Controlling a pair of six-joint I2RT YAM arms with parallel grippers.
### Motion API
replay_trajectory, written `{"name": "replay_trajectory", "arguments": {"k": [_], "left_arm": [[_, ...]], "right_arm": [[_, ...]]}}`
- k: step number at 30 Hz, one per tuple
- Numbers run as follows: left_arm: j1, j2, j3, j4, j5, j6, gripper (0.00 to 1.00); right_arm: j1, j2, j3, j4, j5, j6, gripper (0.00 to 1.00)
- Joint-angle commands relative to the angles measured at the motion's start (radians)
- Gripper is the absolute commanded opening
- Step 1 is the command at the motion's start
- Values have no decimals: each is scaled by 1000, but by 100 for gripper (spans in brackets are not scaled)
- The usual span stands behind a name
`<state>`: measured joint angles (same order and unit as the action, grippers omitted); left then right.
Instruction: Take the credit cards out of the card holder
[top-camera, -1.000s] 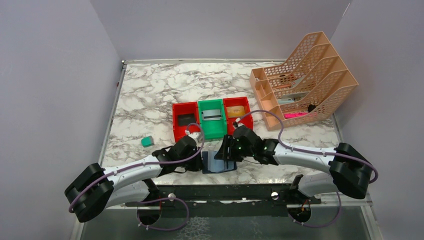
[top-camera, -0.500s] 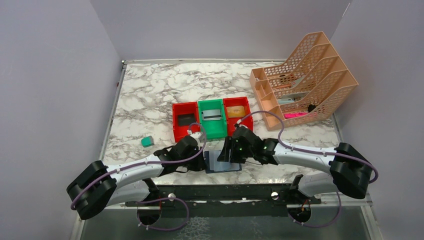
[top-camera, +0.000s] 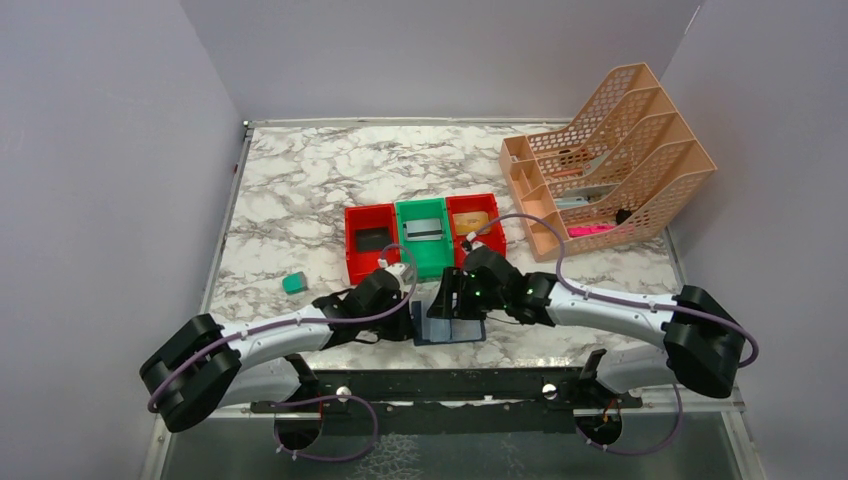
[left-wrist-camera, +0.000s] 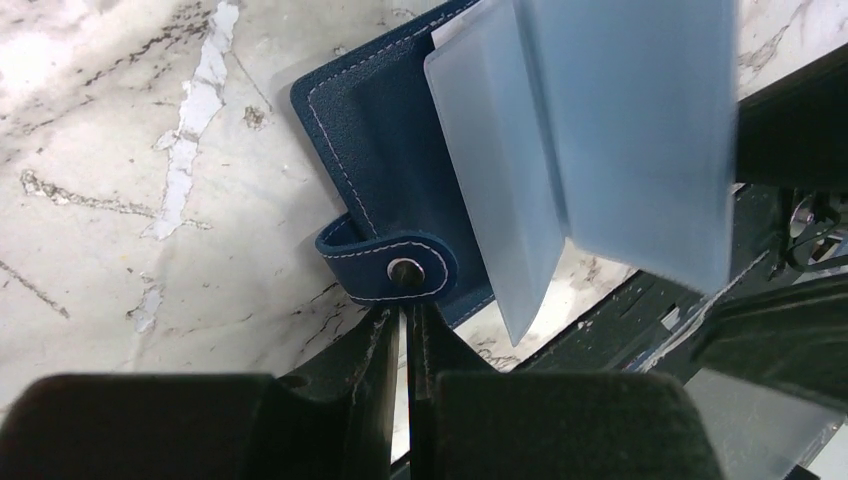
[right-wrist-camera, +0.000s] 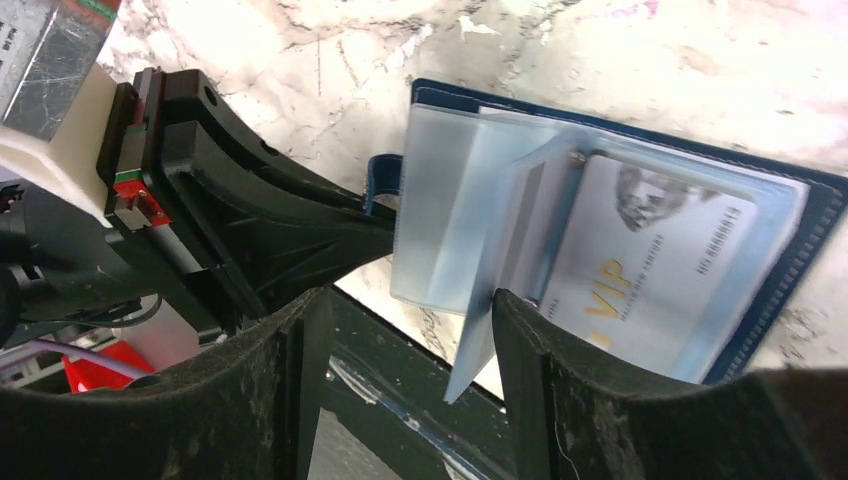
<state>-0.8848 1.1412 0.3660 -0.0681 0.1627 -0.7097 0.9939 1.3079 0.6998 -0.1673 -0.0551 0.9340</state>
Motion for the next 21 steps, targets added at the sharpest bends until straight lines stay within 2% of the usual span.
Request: {"name": "replay_trajectory", "arguments": {"k": [1, 5, 12, 17, 21], "left_arm": [[-3, 17, 44, 25, 14, 11, 11], [-5, 0, 52, -6, 2, 21, 11], [-4, -69, 54, -83, -59, 23, 15], [-4, -130, 92, -149, -100, 14, 22], [-5, -167, 114, -125, -86, 3, 30]], "right_arm": [[6, 58, 42, 49, -63, -34, 63], [6, 91, 67, -7, -18, -18, 60], [6, 74, 36, 63, -51, -34, 60], [6, 42, 43, -16, 77, -37, 62], [0, -11, -6, -16, 141, -23, 61]]}}
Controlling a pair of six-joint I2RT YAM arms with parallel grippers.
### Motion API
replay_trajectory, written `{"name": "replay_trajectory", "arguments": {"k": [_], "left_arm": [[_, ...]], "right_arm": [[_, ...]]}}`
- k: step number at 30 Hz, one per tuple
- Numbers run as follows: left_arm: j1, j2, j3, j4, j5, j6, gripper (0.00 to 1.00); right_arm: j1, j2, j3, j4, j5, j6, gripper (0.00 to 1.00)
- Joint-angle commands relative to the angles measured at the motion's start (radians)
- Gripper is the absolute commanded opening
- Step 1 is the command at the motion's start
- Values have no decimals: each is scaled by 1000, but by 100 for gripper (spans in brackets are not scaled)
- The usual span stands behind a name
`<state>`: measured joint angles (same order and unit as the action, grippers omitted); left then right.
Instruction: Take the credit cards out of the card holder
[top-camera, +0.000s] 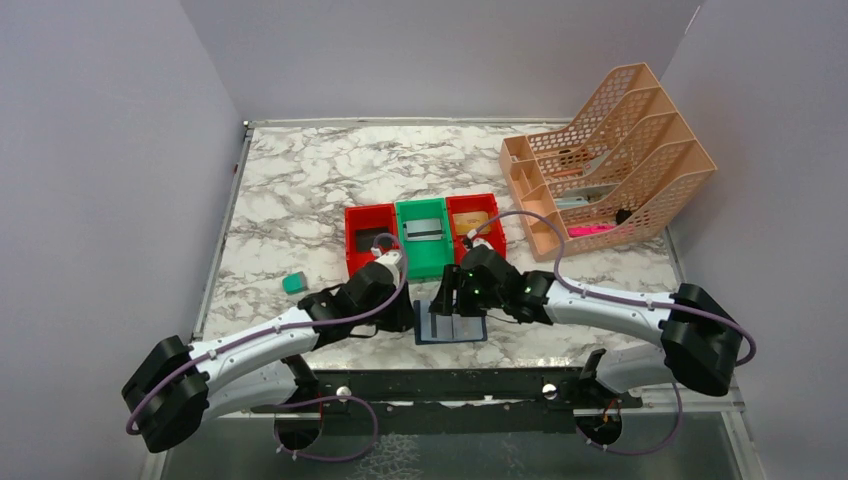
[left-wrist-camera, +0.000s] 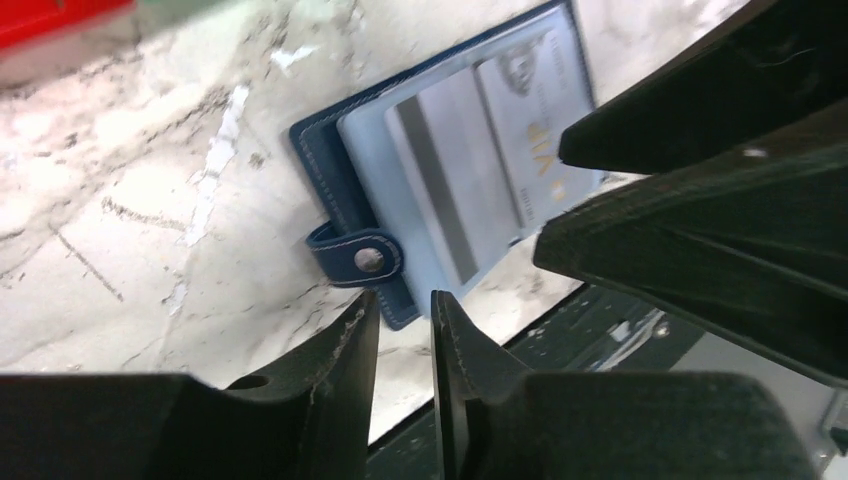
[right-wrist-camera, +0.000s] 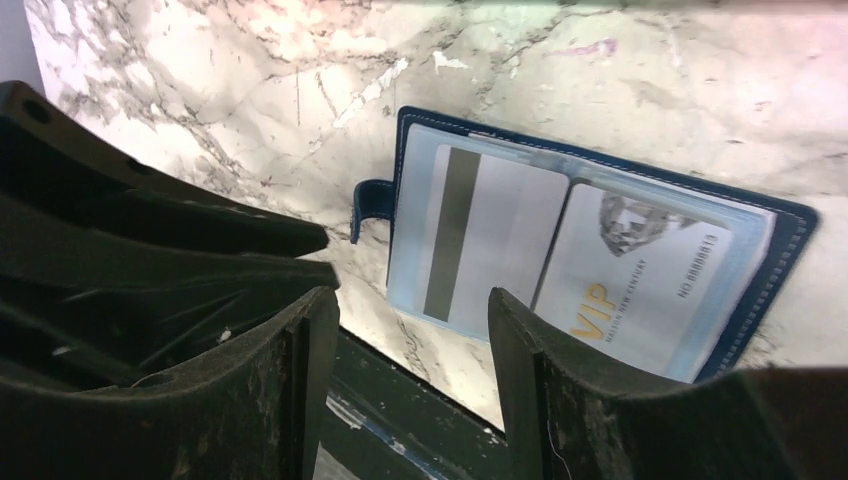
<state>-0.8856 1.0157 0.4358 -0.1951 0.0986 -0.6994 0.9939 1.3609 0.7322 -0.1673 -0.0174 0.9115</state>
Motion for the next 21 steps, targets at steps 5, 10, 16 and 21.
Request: {"name": "replay_trajectory", "arguments": {"k": [5, 10, 16, 21], "left_arm": [[-5, -10, 63, 111, 76, -8, 37], [-9, 79, 76, 170, 140, 0, 38], [-12, 205, 45, 218, 150, 4, 33], [-16, 274, 4, 178, 49, -4, 11]], "right_arm": [[-53, -107, -153, 140, -30, 22, 57], [-101, -85, -219, 273, -157, 62, 52], [-121, -61, -248, 342, -203, 92, 48], [-121, -36, -237, 310, -179, 106, 48]]}}
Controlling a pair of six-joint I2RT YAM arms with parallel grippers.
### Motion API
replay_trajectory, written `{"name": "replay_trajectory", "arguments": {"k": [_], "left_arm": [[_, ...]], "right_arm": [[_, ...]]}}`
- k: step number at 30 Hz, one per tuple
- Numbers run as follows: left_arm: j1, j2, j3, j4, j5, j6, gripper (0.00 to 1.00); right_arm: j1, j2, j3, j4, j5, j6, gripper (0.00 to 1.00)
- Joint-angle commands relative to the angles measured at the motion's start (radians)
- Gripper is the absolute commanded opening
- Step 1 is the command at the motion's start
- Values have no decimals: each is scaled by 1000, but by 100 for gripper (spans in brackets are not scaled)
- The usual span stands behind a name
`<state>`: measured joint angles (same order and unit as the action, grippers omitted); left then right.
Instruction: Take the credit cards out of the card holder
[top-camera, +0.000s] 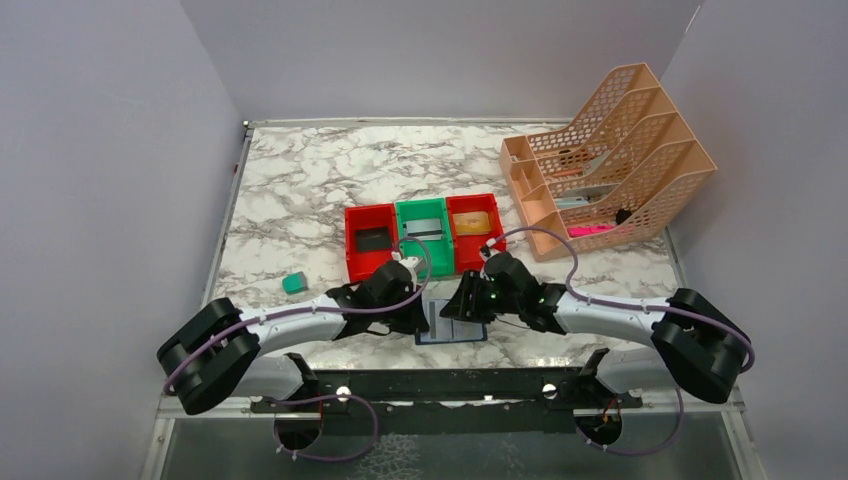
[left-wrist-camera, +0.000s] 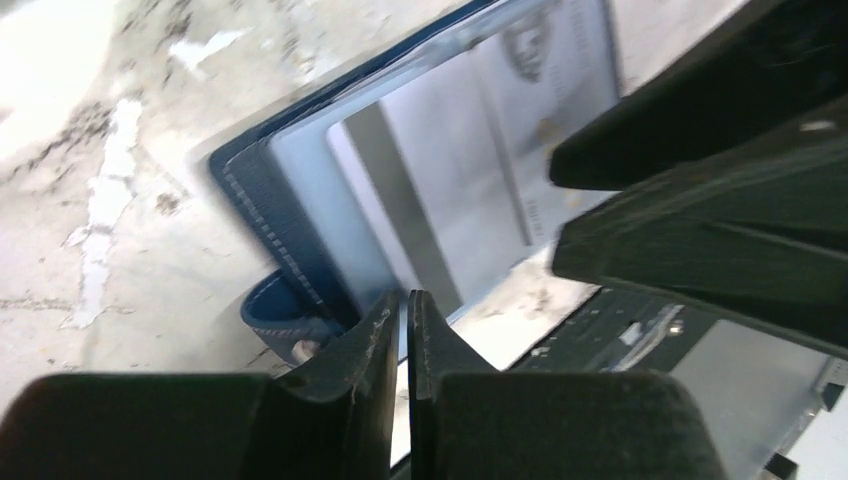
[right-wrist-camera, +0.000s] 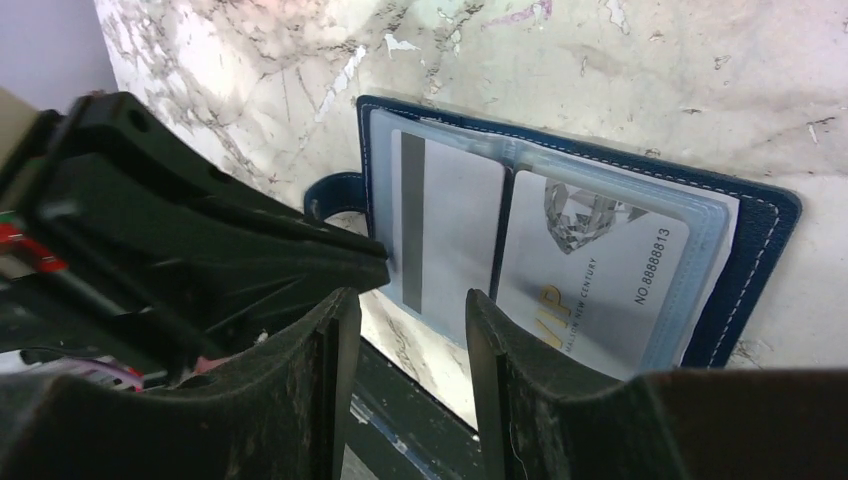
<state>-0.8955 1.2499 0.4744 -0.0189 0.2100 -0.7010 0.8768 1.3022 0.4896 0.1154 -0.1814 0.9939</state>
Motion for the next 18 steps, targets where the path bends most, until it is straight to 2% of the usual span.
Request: {"name": "replay_trajectory", "arguments": {"k": [1, 7, 14, 18], "left_arm": [[-7, 44, -46, -3, -74, -13, 10], [-10, 42, -105, 2, -111, -35, 8], [-14, 73, -92, 14, -100, -22, 6], [-18, 83, -84, 13, -98, -22, 5]], "right_arm": [[-4, 30, 1, 30, -11, 28, 48], [-3, 105, -5, 46, -62, 34, 48], [-4, 134, -18, 79, -62, 48, 47], [-4, 123, -41, 105, -44, 58, 41]]}}
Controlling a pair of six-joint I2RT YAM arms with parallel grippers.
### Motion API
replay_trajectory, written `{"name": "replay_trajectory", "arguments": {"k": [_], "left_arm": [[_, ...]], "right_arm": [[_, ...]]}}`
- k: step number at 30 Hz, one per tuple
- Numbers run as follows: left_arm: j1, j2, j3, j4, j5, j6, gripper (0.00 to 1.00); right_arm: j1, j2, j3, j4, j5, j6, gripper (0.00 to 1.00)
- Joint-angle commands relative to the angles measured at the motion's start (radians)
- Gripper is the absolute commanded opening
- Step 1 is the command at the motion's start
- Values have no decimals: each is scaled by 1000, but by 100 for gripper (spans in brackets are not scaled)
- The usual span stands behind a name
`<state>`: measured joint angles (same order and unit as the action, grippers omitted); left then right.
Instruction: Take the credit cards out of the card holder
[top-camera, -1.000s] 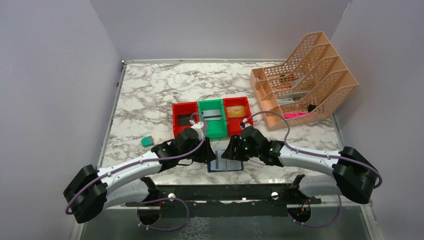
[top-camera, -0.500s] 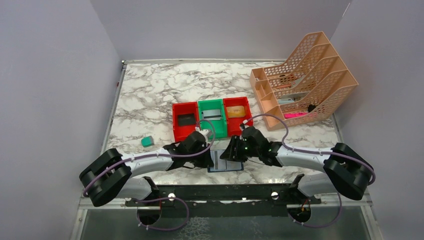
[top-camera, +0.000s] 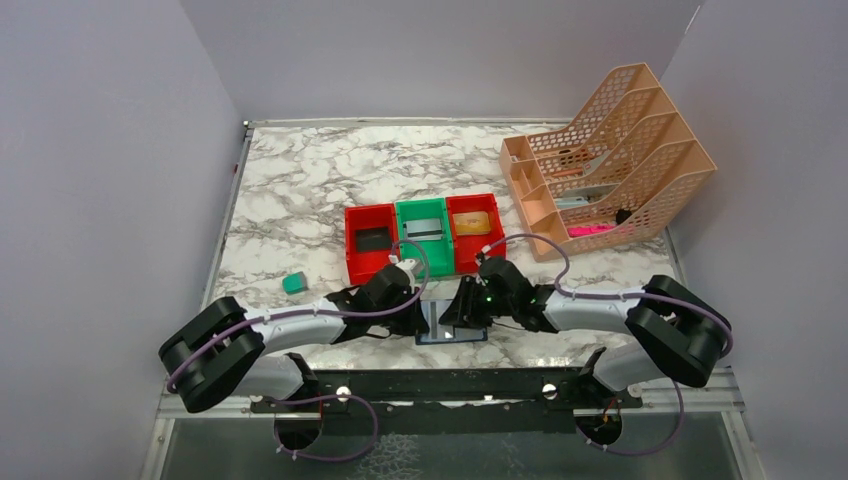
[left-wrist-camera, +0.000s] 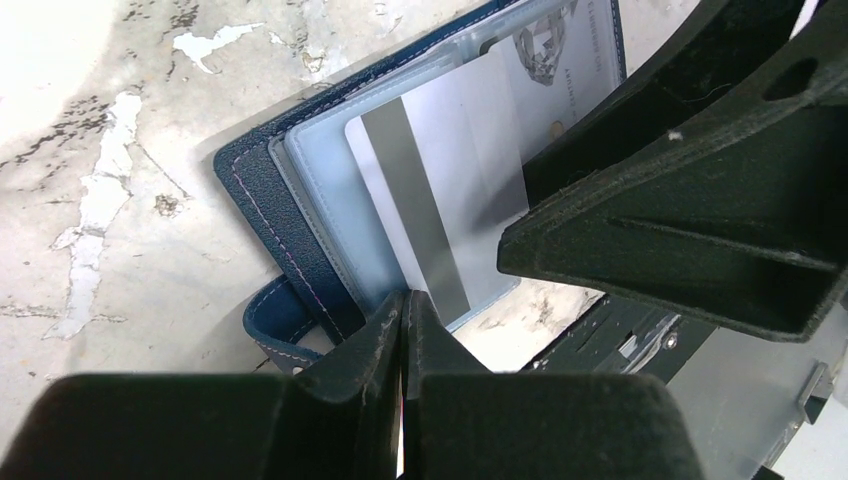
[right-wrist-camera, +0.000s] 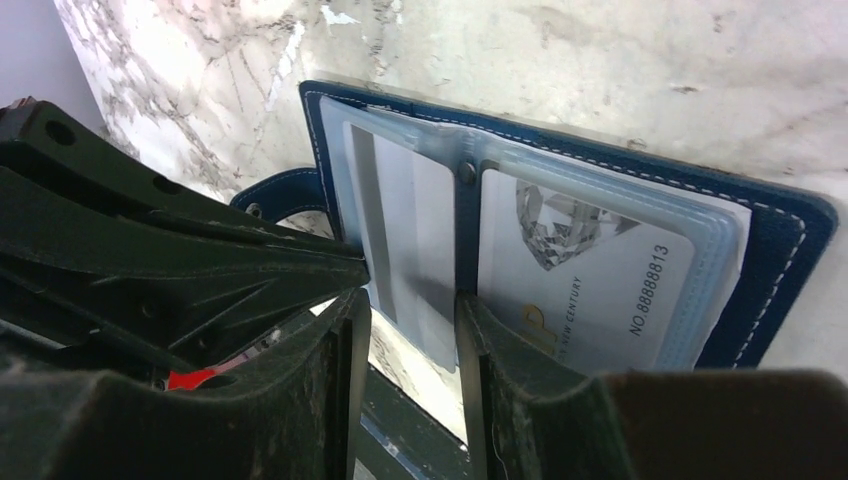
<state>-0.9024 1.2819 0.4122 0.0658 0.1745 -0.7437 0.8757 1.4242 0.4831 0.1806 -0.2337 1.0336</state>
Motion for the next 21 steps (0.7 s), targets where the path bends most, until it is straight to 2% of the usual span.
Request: {"name": "replay_trajectory", "arguments": {"k": [1, 6, 10, 12, 14, 21], "left_arm": [[-12, 52, -20, -71, -63, 21, 5], [-16, 43, -16, -72, -63, 20, 4], [-17, 28, -16, -75, -67, 20, 4], [-17, 22, -17, -77, -68, 20, 4], [-16, 17, -15, -82, -72, 20, 4], [-17, -6, -19, -93, -76, 17, 4]], "right_arm": [[-4, -2, -45, 58, 5, 21, 40], [-10, -5, -90, 148, -18, 41, 30], [-24, -13, -130, 228, -45, 57, 12], [-34, -19, -149, 264, -61, 72, 9], [-43, -24, -162, 284, -75, 79, 1], [-79, -68, -180, 212, -75, 58, 1]]}}
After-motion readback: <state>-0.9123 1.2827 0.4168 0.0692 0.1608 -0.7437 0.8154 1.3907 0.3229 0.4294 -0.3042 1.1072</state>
